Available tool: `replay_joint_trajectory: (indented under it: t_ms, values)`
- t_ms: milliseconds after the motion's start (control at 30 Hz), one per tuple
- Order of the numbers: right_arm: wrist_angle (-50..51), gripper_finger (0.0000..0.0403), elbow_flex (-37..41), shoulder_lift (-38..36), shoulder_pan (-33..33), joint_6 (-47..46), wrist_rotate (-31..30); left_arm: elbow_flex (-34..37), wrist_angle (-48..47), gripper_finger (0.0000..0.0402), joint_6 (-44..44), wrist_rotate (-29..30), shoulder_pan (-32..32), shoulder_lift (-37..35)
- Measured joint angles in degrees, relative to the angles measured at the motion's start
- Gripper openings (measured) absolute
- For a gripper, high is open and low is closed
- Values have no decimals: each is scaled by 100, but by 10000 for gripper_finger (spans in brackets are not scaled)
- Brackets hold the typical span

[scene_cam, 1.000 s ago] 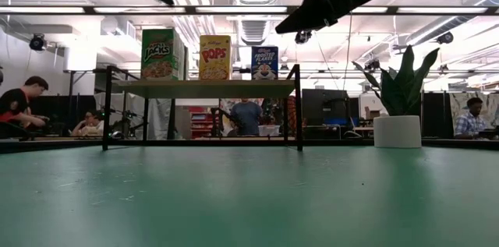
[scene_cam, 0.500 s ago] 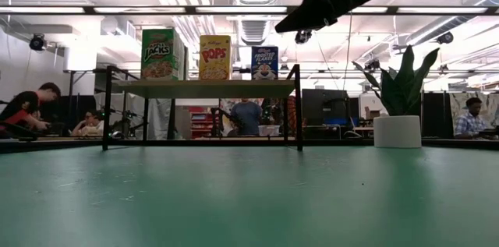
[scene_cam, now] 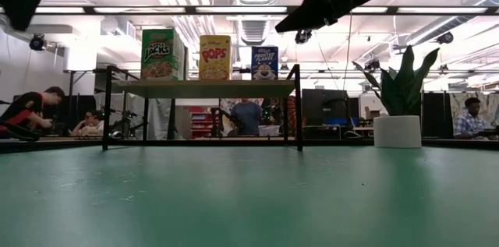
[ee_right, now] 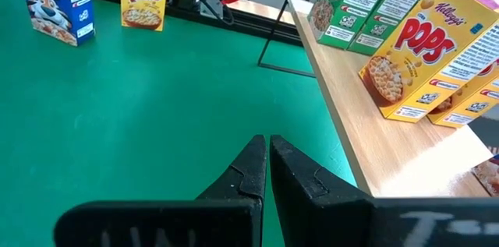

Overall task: Stack cereal on shelf
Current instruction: Put the yellow cereal box on the shelf aligned with the other yellow cereal boxes

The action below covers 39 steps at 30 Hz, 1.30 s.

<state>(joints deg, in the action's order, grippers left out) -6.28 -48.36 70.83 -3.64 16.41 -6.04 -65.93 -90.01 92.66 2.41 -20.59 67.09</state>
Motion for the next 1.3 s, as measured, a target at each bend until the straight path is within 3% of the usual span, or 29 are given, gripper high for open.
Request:
replay_joint_trajectory:
  t_ms: [233, 533, 733, 1300]
  values:
    - [2, 9, 0, 0, 0, 89, 2, 400, 1, 68, 344, -503, -68, -23]
    - [30, 9, 0, 0, 0, 159, 2, 607, 1, 193, 907, -509, -422, -19]
    - [55, 9, 2, -2, 0, 163, 2, 875, -1, 248, 1446, -509, -830, -11]
    - [143, 9, 4, -2, 0, 164, 2, 1168, 69, 245, 1826, -264, -1087, 215]
